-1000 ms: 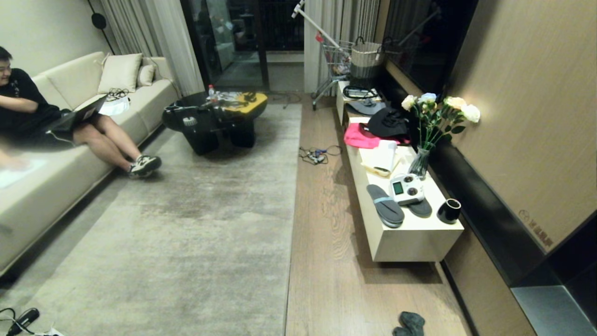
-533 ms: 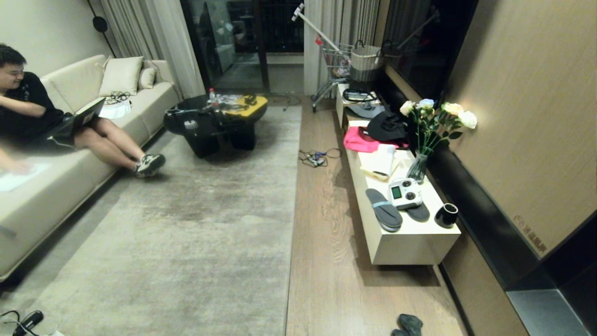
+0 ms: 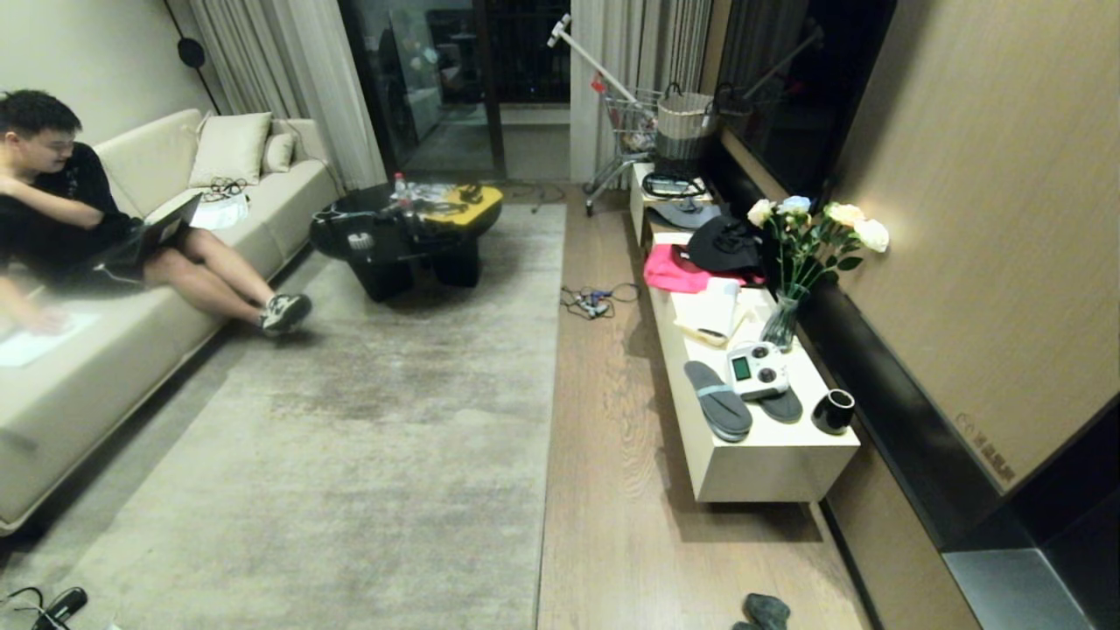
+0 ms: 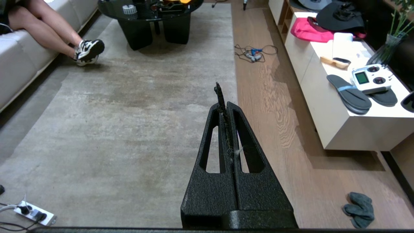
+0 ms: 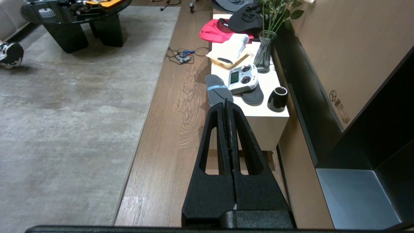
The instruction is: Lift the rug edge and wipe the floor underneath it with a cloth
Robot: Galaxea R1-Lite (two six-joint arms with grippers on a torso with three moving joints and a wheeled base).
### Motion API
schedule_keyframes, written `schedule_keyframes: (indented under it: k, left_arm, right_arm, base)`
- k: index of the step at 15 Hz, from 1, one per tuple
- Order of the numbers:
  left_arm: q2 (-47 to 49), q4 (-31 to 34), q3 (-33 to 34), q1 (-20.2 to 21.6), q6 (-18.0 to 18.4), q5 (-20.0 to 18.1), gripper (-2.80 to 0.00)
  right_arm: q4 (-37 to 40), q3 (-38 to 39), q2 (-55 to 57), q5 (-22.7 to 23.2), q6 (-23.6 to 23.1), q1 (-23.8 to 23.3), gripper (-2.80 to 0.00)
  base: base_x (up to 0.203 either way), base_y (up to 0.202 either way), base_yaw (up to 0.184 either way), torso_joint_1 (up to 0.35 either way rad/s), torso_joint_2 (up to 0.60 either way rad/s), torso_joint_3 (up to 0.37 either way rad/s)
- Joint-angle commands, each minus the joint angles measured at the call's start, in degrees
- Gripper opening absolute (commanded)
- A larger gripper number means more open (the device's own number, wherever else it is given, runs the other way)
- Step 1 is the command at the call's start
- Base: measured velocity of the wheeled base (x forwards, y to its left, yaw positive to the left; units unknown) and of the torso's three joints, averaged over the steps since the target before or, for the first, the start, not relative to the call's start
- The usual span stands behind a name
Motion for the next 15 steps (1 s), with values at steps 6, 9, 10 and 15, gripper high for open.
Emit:
schedule_keyframes:
  k: [6, 9, 10, 15]
  left_arm:
    - [0.0, 0.0, 0.0, 0.0, -0.1, 0.0, -2.80]
    - [0.0, 0.0, 0.0, 0.0, -0.1, 0.0, -2.80]
    - [0.0, 0.0, 0.0, 0.0, -0.1, 0.0, -2.80]
    - [0.0, 0.0, 0.0, 0.0, 0.0, 0.0, -2.80]
  right_arm:
    - [0.0, 0.0, 0.1, 0.0, 0.2, 0.0, -2.80]
    - [0.0, 0.0, 0.1, 0.0, 0.2, 0.0, -2.80]
    - [0.0, 0.0, 0.1, 0.0, 0.2, 0.0, -2.80]
    - [0.0, 0.0, 0.1, 0.0, 0.2, 0.0, -2.80]
  base:
    - [0.000, 0.000, 0.000, 0.000, 0.00, 0.000]
    - [0.000, 0.000, 0.000, 0.000, 0.00, 0.000]
    - [0.000, 0.000, 0.000, 0.000, 0.00, 0.000]
    - [0.000, 0.000, 0.000, 0.000, 0.00, 0.000]
